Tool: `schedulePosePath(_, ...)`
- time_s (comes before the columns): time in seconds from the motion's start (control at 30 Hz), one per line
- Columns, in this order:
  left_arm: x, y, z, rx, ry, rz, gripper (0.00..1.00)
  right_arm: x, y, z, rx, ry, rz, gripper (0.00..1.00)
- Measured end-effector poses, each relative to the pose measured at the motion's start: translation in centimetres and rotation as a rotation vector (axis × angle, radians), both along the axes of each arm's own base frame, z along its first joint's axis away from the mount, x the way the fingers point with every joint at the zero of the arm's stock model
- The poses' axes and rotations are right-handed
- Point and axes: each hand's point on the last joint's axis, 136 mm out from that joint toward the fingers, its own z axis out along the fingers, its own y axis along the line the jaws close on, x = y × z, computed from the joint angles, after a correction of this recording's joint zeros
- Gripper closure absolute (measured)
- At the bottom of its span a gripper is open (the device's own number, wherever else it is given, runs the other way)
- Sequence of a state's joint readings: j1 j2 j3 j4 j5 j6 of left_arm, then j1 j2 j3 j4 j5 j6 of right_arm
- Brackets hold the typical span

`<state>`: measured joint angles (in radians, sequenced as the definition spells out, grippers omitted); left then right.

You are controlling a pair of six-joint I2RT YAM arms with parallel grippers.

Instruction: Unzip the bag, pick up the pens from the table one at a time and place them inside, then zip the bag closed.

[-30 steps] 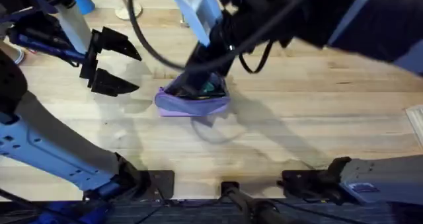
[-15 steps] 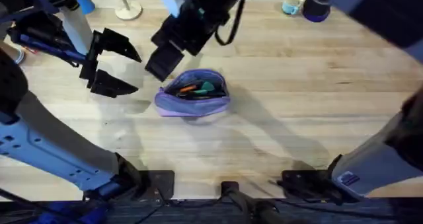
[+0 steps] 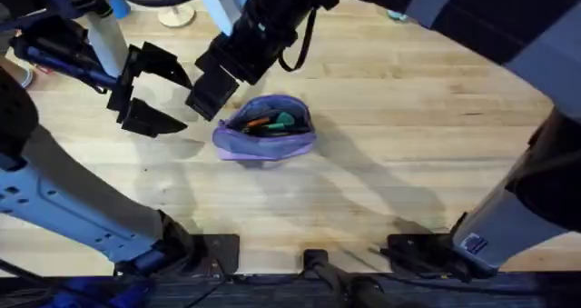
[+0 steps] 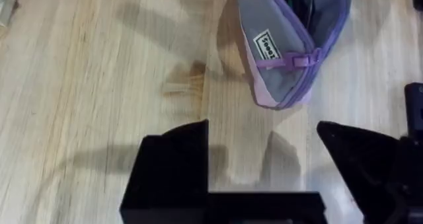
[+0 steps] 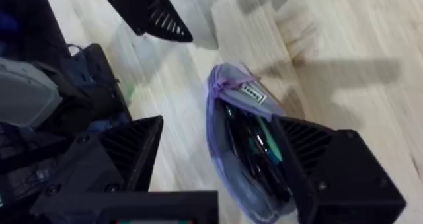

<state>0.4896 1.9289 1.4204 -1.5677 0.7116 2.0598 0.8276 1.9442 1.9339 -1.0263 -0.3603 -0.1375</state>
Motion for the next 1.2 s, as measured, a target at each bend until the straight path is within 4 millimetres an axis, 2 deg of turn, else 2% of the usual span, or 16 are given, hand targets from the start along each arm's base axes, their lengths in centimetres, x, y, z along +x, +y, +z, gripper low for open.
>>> schedulePosePath(0.3, 0.0, 0.0, 0.0, 0.001, 0.001, -0.001, 0.007, 0.7, 0.9, 0.5, 0.039, -0.035, 0.001, 0.005)
schedulePosePath(0.67, 0.0, 0.0, 0.0, 0.001, 0.0, -0.001, 0.007, 1.4, 1.6, -3.1, -0.01, 0.012, -0.003, 0.006)
schedulePosePath(0.9, 0.0, 0.0, 0.0, 0.001, 0.001, -0.001, 0.008, 1.7, 1.9, -3.9, -0.014, 0.023, -0.012, 0.006)
schedulePosePath(1.2, 0.0, 0.0, 0.0, 0.001, 0.001, -0.001, 0.007, 1.7, 2.3, -9.0, -0.095, 0.127, -0.048, 0.006)
